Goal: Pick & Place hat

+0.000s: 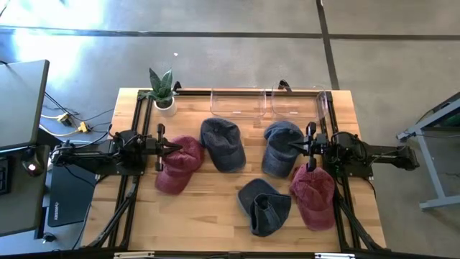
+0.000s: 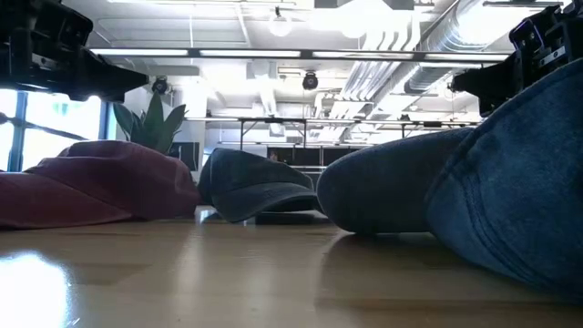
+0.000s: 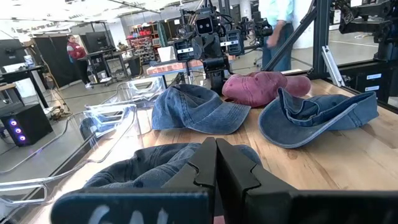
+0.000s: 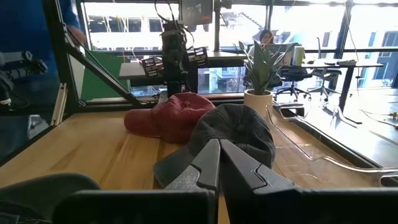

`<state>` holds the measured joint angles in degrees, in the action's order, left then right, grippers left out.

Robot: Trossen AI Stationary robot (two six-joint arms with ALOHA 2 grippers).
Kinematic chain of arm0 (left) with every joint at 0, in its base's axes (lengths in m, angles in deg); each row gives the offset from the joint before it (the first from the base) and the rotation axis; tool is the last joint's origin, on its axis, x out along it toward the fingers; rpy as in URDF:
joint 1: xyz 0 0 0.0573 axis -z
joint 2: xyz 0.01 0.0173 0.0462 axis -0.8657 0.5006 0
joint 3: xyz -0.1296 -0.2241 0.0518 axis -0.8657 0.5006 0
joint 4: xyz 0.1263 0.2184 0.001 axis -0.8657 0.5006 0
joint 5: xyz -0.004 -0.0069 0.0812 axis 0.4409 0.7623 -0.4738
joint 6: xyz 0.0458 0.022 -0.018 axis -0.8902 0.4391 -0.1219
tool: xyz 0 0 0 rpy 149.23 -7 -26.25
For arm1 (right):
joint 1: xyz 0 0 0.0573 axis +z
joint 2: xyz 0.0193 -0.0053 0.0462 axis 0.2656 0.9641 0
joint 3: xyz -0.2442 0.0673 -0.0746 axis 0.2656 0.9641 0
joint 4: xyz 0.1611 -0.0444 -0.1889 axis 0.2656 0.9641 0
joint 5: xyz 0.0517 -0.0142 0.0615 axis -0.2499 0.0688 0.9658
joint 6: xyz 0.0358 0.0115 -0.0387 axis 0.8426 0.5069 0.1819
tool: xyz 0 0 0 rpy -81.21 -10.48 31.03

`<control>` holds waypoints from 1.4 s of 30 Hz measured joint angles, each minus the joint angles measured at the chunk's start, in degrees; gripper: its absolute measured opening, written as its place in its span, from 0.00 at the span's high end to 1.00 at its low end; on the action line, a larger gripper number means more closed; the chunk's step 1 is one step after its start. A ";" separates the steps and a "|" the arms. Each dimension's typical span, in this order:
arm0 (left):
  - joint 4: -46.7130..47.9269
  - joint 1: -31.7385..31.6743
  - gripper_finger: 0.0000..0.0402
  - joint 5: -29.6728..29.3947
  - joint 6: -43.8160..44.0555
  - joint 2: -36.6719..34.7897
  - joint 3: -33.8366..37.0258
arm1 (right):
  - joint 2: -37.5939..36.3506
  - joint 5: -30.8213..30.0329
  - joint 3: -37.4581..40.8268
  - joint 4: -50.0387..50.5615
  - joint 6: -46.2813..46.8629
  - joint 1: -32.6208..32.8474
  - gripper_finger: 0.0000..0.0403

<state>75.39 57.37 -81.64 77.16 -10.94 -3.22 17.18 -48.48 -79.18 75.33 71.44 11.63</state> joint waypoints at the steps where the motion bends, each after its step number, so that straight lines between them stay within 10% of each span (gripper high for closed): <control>1: -0.02 0.00 1.00 0.01 0.01 0.02 0.00 | 0.01 0.01 0.02 0.00 0.00 0.00 0.98; 28: -1.94 0.00 1.00 0.10 0.80 0.04 0.00 | 0.01 0.01 0.02 -0.02 0.00 0.00 0.99; 37: -4.64 -0.02 1.00 3.64 41.88 2.46 -5.68 | 0.00 0.00 0.02 -0.01 0.00 0.00 0.98; 42: -4.39 0.05 1.00 13.81 40.30 13.37 -15.55 | 0.00 0.02 0.02 -0.02 0.00 0.00 0.98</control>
<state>71.00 57.41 -67.82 117.46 2.42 -18.76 17.18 -48.46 -79.16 75.31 71.44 11.63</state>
